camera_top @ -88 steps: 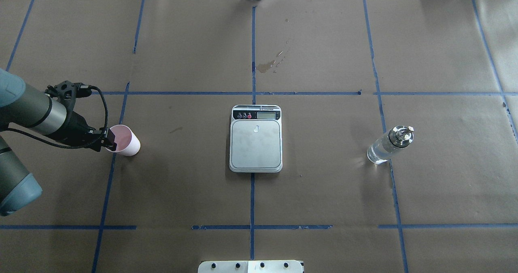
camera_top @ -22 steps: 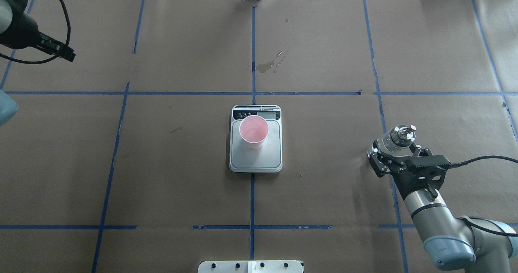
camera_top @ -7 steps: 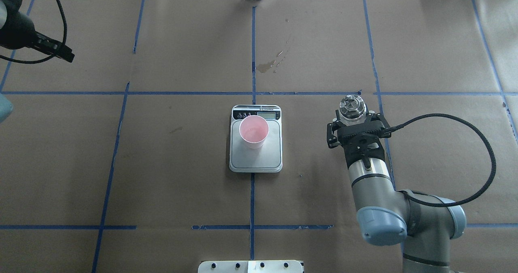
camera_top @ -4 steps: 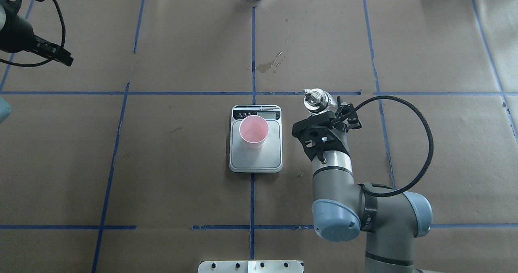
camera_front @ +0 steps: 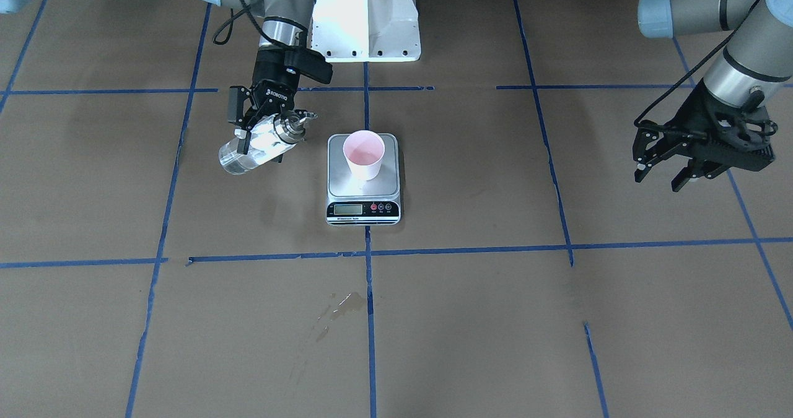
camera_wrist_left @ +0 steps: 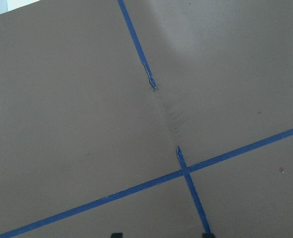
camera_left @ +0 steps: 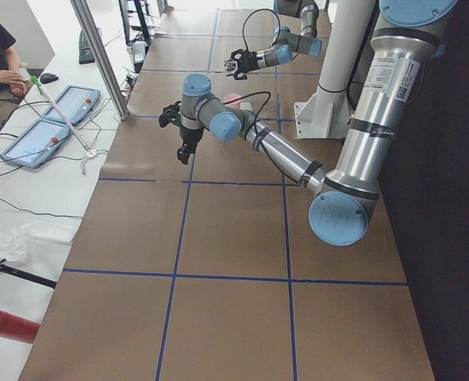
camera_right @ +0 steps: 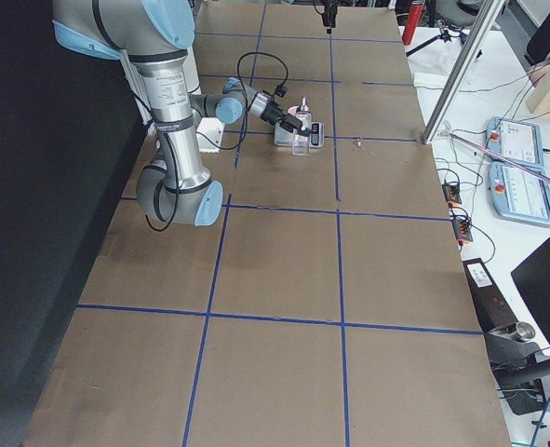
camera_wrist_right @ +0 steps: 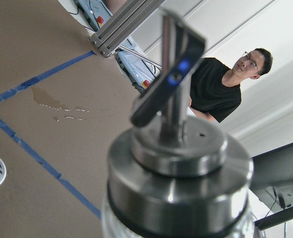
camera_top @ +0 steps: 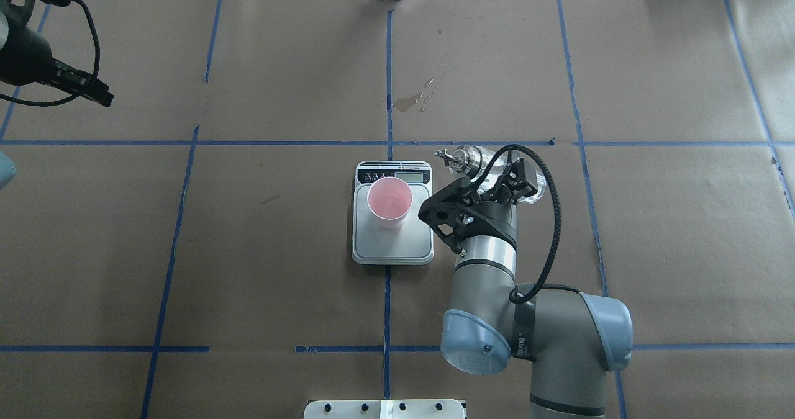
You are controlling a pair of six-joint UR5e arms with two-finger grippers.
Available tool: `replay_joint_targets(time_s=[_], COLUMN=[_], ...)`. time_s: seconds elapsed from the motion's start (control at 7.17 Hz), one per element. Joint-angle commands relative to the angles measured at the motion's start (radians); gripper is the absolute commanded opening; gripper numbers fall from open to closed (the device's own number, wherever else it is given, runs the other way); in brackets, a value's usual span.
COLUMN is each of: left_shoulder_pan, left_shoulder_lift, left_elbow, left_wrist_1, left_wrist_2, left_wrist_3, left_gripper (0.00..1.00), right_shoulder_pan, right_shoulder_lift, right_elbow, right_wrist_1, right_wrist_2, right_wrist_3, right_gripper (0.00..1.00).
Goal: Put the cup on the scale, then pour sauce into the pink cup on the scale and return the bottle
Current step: 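Lift the bottle with the right gripper and move it over the cup, then tilt the bottle with the right gripper to pour into the pink cup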
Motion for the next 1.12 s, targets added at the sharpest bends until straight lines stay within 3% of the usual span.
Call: replay_joint_targets(time_s=[0.0,0.28,0.98], left_shoulder_pan=[0.0,0.0,0.002], left_shoulder_lift=[0.014,0.014,0.012], left_elbow=[-0.001,-0.001,0.0], left_wrist_1=[-0.002,-0.002,-0.002], left_wrist_2=[-0.017,-0.017,-0.037], left_wrist_3=[0.006,0.006,0.003], left_gripper=[0.62,0.62,0.62], right_shoulder_pan=[-0.031,-0.03,-0.001], right_shoulder_lift=[0.039,0.039,0.071], right_elbow=[-0.007,-0.019,-0.088], right_wrist_1=[-0.101,-0.11,-0.11], right_wrist_2=[-0.026,-0.044,-0.049], right_wrist_3=[-0.079,-0.209,-0.34], right_gripper=[0.0,0.0,0.0])
